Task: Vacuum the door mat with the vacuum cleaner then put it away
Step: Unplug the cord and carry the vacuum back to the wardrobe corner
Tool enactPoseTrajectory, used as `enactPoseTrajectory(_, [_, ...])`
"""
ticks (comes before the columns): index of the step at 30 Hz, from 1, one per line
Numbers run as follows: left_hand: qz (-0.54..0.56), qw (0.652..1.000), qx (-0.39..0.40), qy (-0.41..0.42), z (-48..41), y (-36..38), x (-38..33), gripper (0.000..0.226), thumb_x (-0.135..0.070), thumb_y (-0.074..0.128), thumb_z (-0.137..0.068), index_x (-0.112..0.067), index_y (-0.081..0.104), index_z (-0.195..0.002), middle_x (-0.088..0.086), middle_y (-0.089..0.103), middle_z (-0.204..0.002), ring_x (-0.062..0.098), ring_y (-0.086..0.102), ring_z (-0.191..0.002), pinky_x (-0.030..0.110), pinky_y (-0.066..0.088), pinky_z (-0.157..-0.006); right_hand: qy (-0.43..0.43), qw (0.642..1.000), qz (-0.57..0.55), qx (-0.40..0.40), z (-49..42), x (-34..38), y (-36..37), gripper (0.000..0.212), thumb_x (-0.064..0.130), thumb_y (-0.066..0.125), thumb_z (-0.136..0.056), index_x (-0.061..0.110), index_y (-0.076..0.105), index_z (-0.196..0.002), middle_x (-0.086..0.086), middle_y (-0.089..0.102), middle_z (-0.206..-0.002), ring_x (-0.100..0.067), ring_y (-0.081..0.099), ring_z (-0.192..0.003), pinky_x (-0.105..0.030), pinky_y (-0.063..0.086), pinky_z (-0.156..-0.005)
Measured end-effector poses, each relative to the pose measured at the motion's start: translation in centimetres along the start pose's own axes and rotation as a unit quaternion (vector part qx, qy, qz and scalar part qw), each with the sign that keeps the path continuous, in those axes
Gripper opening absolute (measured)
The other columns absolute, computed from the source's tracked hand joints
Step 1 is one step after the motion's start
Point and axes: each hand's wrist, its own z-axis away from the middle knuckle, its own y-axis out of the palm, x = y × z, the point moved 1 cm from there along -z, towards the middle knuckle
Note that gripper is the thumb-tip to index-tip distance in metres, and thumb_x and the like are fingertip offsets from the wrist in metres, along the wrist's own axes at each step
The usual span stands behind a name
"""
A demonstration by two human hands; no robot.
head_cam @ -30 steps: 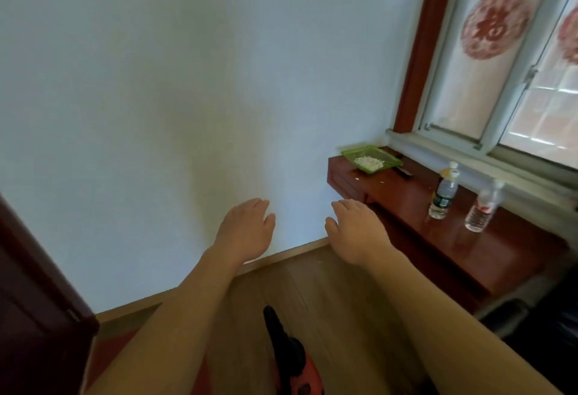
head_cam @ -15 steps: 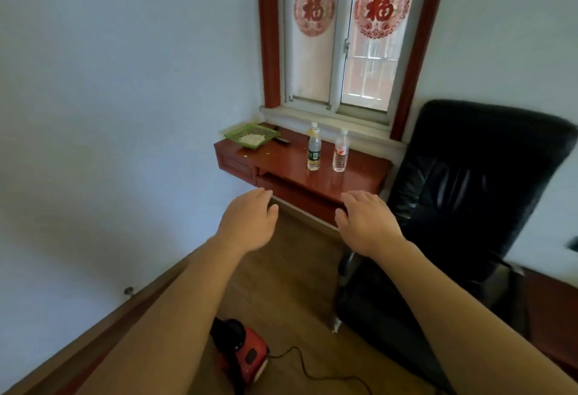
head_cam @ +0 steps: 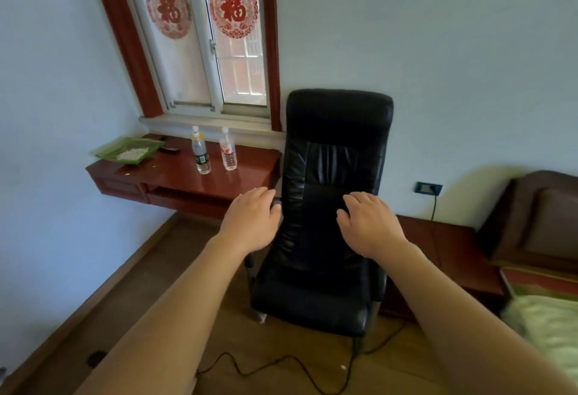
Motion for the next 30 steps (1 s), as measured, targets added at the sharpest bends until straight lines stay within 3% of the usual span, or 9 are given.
enactPoseTrajectory(3, [0.009, 1.000, 0.007, 0.025, -1.6, 2.3, -5.6, 0.053, -0.037, 0.034, -0.109, -0.013, 0.034, -0.156, 0.003, 0.036, -0.161, 0.019, 0.030, -0.149, 0.037, 0.023, -0.122, 0.024, 1.000, -0.004, -0.004, 1.8, -6.1, -1.4, 0.039, 0.037, 0.034, -0.103, 0.012, 0.060, -0.117, -0.006, 0.060, -0.122, -0.027, 0.052, -0.119, -0.039, 0.040, -0.105])
enactPoseTrajectory(11, [0.015, 0.995, 0.047, 0.084, -5.6, 7.8, -19.0, 0.055, -0.039, 0.032, -0.109, -0.014, 0.029, -0.159, 0.003, 0.026, -0.166, 0.019, 0.021, -0.154, 0.039, 0.018, -0.126, 0.094, 0.995, 0.017, -0.017, 6.7, -19.9, -4.6, 0.036, 0.033, 0.033, -0.102, 0.011, 0.060, -0.112, -0.007, 0.061, -0.121, -0.025, 0.052, -0.117, -0.037, 0.037, -0.104])
enactPoseTrajectory(15, [0.015, 0.991, 0.056, 0.123, -7.1, 9.2, -24.6, 0.053, -0.036, 0.032, -0.109, -0.013, 0.032, -0.157, 0.003, 0.032, -0.163, 0.021, 0.027, -0.151, 0.038, 0.021, -0.123, 0.126, 0.991, 0.028, -0.024, 8.7, -25.0, -5.3, 0.035, 0.034, 0.035, -0.102, 0.011, 0.061, -0.109, -0.008, 0.063, -0.116, -0.028, 0.055, -0.114, -0.040, 0.039, -0.103])
enactPoseTrajectory(21, [0.001, 0.983, 0.069, 0.170, -11.3, 12.8, -30.8, 0.040, -0.031, 0.034, -0.107, -0.006, 0.057, -0.126, 0.008, 0.058, -0.129, 0.028, 0.054, -0.122, 0.042, 0.041, -0.105, 0.186, 0.982, 0.032, -0.033, 10.0, -31.3, -5.0, 0.042, 0.035, 0.036, -0.102, 0.011, 0.063, -0.123, -0.007, 0.062, -0.129, -0.026, 0.052, -0.124, -0.041, 0.038, -0.110])
enactPoseTrajectory(26, [0.014, 0.977, 0.058, 0.206, -16.6, 17.3, -34.7, 0.027, -0.030, 0.034, -0.102, -0.015, 0.051, -0.089, -0.004, 0.051, -0.090, 0.021, 0.052, -0.088, 0.041, 0.047, -0.086, 0.229, 0.972, 0.048, -0.023, 8.9, -36.6, -4.0, 0.038, 0.035, 0.037, -0.101, 0.011, 0.061, -0.119, -0.006, 0.062, -0.126, -0.026, 0.052, -0.122, -0.040, 0.037, -0.108])
enactPoseTrajectory(30, [0.030, 0.973, 0.065, 0.218, -22.0, 20.8, -36.6, 0.030, -0.030, 0.034, -0.102, -0.012, 0.057, -0.102, -0.002, 0.056, -0.098, 0.020, 0.055, -0.094, 0.043, 0.048, -0.090, 0.256, 0.965, 0.044, -0.030, 5.7, -41.1, -3.3, 0.037, 0.038, 0.031, -0.097, 0.014, 0.059, -0.101, -0.005, 0.063, -0.114, -0.028, 0.055, -0.115, -0.042, 0.040, -0.103])
